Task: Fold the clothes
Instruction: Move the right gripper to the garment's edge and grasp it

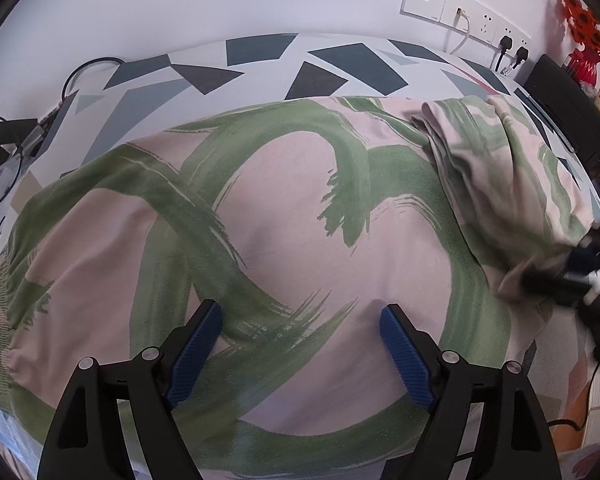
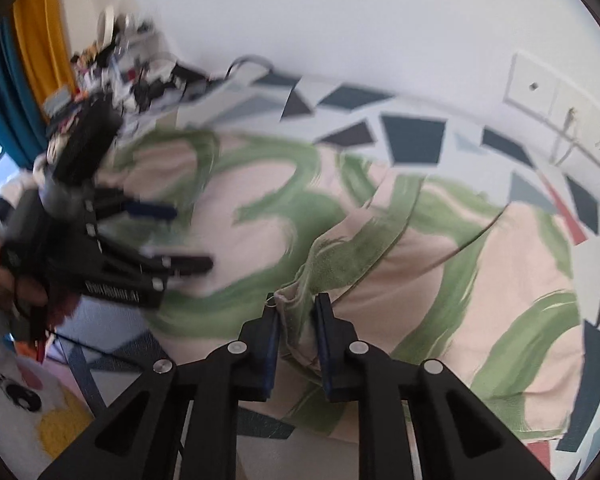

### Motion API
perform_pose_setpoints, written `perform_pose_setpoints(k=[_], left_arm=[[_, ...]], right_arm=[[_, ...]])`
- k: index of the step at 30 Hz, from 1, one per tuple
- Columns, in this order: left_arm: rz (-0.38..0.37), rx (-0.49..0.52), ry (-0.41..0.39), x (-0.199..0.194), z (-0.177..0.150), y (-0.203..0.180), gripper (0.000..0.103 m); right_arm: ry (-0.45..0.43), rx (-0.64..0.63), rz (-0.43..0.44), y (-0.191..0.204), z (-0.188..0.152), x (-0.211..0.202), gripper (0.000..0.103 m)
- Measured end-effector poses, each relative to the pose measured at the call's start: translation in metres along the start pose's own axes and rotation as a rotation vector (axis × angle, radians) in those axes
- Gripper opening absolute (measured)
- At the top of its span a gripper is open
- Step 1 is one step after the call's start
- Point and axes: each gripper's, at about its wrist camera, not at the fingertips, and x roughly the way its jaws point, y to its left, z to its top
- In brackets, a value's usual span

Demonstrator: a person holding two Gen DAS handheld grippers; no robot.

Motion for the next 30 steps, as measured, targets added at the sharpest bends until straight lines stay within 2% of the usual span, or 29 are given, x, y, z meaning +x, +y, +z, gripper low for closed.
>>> perform_pose_setpoints(k=[3,4,5,7,10,13,16,18,21,24,28,30], left_arm=[[-0.007,-0.005,0.009,-0.001,0.001,0.001,0.081],[-0.014,-0.012,0.015,-0.001,0.003,0.002,0.081],[-0.028,-0.028,0.025,-0.001,0.005,0.005,0.082],[-0.086,-0.085,0.042,-0.002,0.015,0.013,0.081],[-0.201,-0.181,0.026,-0.005,0.043,0.024,0.081],[-0.272,-0.194,-0.015,-0.005,0.079,0.017,0.081],[-0.322,-0.124,-0.025,0.006,0.117,-0.005,0.081],[-0.356,-0.057,0.000,0.022,0.137,-0.025,0.081],[-0.355,0.083,0.016,0.044,0.157,-0.056,0.081],[-0.358,0.217,0.020,0.055,0.163,-0.077,0.081],[-0.402,0.325,0.074,0.065,0.163,-0.093,0.081],[-0.385,0.375,0.067,0.065,0.158,-0.102,0.079]], right_arm=[[0.024,0.018,0.015,0.001,-0.005,0.007,0.037],[0.032,0.025,0.031,0.001,-0.005,0.005,0.049],[0.043,0.031,0.047,0.001,-0.005,0.002,0.054],[0.052,0.020,0.047,0.000,-0.004,-0.008,0.054],[-0.009,0.028,0.032,-0.011,-0.004,-0.034,0.055],[-0.048,0.090,-0.035,-0.039,-0.003,-0.052,0.059],[-0.069,0.236,-0.121,-0.078,-0.015,-0.059,0.059],[-0.082,0.338,-0.176,-0.104,-0.023,-0.064,0.059],[-0.102,0.492,-0.258,-0.144,-0.036,-0.070,0.059],[-0.122,0.646,-0.340,-0.183,-0.049,-0.077,0.059],[-0.134,0.758,-0.347,-0.213,-0.062,-0.082,0.059],[-0.136,0.805,-0.341,-0.227,-0.064,-0.083,0.059]])
